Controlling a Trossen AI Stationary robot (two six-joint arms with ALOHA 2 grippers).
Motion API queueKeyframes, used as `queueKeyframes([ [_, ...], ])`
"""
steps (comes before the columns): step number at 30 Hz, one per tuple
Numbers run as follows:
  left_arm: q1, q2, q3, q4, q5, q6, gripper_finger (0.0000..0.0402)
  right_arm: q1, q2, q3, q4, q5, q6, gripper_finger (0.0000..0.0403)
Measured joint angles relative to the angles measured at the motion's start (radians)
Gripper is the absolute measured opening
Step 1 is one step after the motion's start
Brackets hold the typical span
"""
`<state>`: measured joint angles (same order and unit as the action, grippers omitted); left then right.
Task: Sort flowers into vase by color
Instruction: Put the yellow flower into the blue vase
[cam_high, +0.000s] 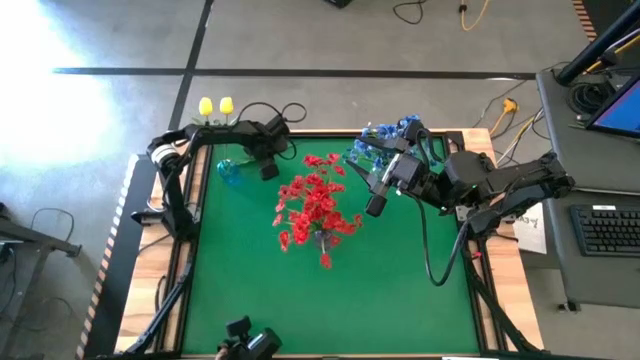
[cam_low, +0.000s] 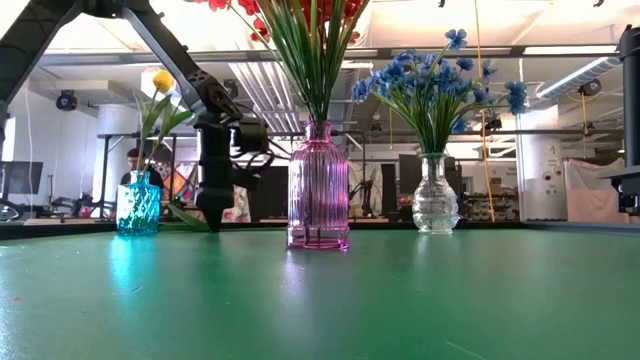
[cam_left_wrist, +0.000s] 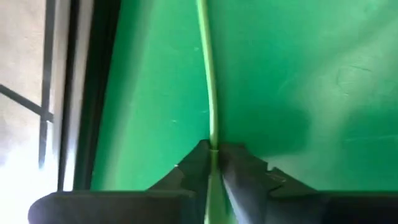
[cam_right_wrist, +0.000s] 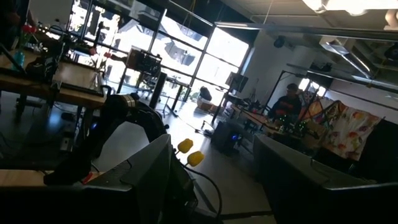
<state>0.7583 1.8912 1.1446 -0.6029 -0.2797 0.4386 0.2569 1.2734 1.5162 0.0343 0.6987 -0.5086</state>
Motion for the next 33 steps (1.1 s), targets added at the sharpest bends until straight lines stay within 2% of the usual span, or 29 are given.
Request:
queueKeyframes([
  [4, 0.0, 0.0, 0.0, 0.009, -0.009, 0.005, 0.0006, 0.0, 0.0, 0.0, -0.001, 0.0, 0.0, 0.0219],
  [33, -0.029, -0.016, 0.0, -0.001, 0.034, 0.124, 0.0, 0.0, 0.0, 0.0, -0.001, 0.0, -0.007, 0.0219],
])
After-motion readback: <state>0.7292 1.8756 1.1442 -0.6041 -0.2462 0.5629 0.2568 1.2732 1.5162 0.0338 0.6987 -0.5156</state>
